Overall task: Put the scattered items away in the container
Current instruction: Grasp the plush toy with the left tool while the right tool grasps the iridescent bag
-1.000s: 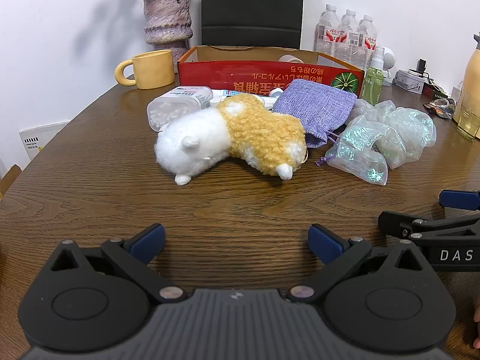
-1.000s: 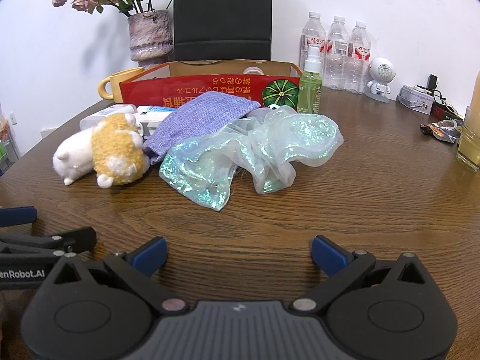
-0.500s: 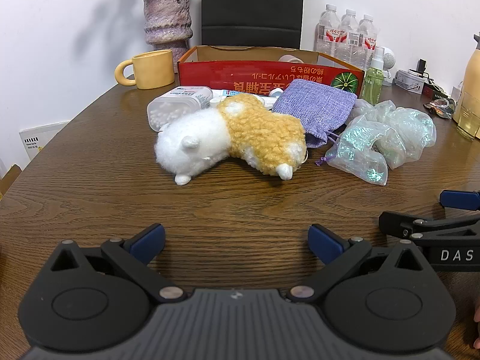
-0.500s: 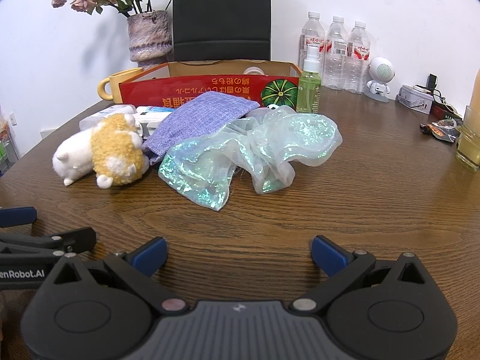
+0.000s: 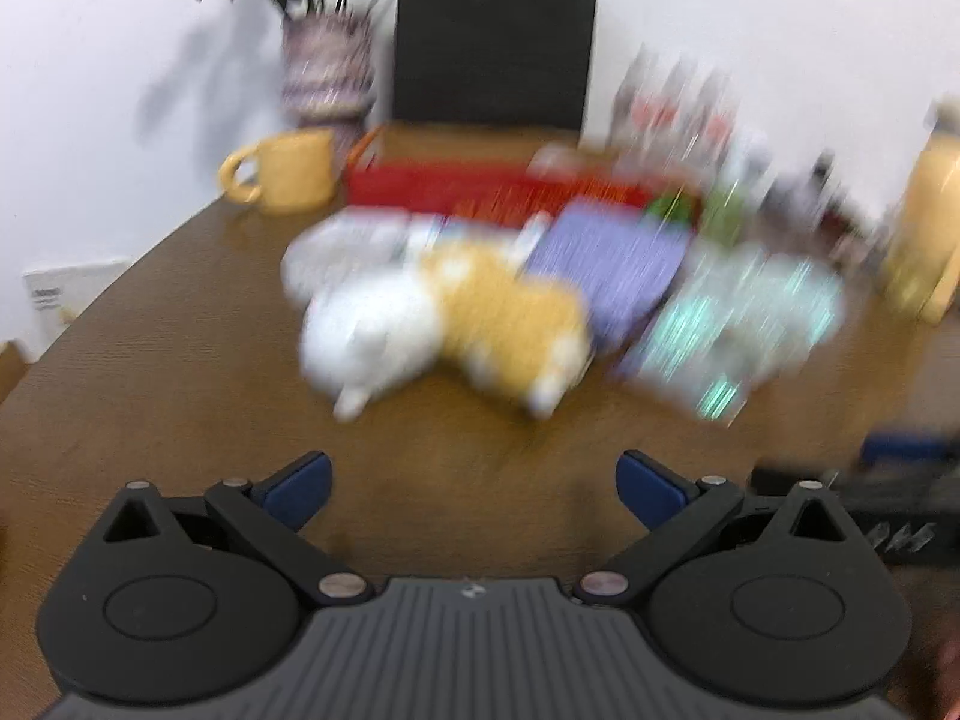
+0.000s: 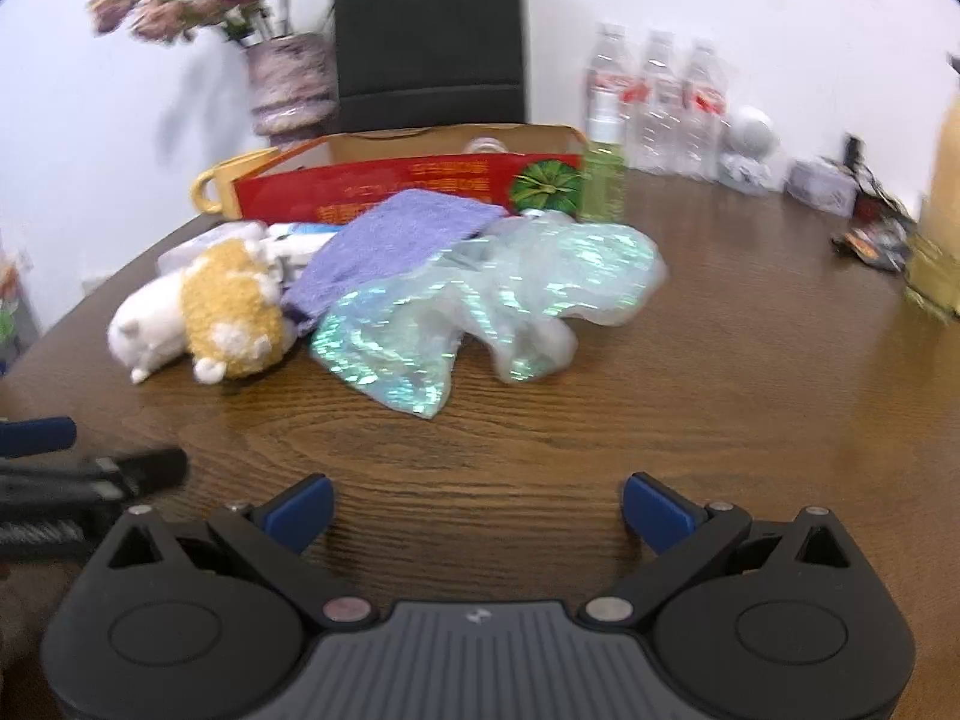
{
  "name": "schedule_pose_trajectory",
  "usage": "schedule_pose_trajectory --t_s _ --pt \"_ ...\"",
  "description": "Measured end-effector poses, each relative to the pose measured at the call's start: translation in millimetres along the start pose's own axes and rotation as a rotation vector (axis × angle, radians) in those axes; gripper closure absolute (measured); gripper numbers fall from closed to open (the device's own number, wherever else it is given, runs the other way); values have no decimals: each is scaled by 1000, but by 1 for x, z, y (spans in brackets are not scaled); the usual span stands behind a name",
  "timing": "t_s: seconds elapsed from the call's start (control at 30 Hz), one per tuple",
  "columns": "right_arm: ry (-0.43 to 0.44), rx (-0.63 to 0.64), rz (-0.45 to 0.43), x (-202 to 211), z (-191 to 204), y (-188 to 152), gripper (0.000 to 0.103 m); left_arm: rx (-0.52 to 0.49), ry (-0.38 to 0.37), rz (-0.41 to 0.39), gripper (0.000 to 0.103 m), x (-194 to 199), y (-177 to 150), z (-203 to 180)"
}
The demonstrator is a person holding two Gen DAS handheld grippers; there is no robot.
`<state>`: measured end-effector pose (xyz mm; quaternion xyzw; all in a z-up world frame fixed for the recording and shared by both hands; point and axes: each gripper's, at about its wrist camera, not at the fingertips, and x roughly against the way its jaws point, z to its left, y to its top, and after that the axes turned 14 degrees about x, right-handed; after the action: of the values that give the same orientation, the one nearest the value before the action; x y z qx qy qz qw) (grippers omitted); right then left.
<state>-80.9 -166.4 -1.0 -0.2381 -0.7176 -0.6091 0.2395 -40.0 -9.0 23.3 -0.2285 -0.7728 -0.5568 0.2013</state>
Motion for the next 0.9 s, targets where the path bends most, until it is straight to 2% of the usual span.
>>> schedule_pose_trajectory --t_s 0.1,0.13,0.2,0.27,0.37,0.43,0.57,0.67,0.7,0.77,0.8,0.83,0.9 --pt "-3 -68 -60 13 -17 10 0 121 -127 -20 0 -4 28 3" --pt "2 -88 -93 17 -24 18 0 172 -106 13 0 -16 39 1" --pt "2 -106 -137 17 -37 32 0 200 -41 74 0 -42 52 -7" --pt "-3 -110 -168 13 -49 47 0 174 20 100 0 -66 60 -20" --pt "-40 -85 -101 -13 -56 67 3 68 104 62 11 -82 55 -33" --pt "-28 -94 -79 -29 -56 76 4 31 103 69 15 -80 45 -28" --pt "56 -59 -32 -58 -44 78 7 69 73 75 18 -54 27 4" --pt "16 -16 -4 -70 -29 77 7 88 90 68 18 -37 31 16" --pt "3 -5 3 -72 -24 78 7 91 78 59 15 -32 35 15" --pt "14 26 -22 -68 -13 84 7 82 -1 39 1 -28 43 6" --pt "18 58 -26 -69 -8 86 8 71 -31 22 0 -31 45 -2" --pt "15 90 -17 -73 -2 86 8 52 -18 23 0 -37 47 -9" --pt "14 89 26 -85 -1 84 31 14 14 31 4 -54 48 -24"
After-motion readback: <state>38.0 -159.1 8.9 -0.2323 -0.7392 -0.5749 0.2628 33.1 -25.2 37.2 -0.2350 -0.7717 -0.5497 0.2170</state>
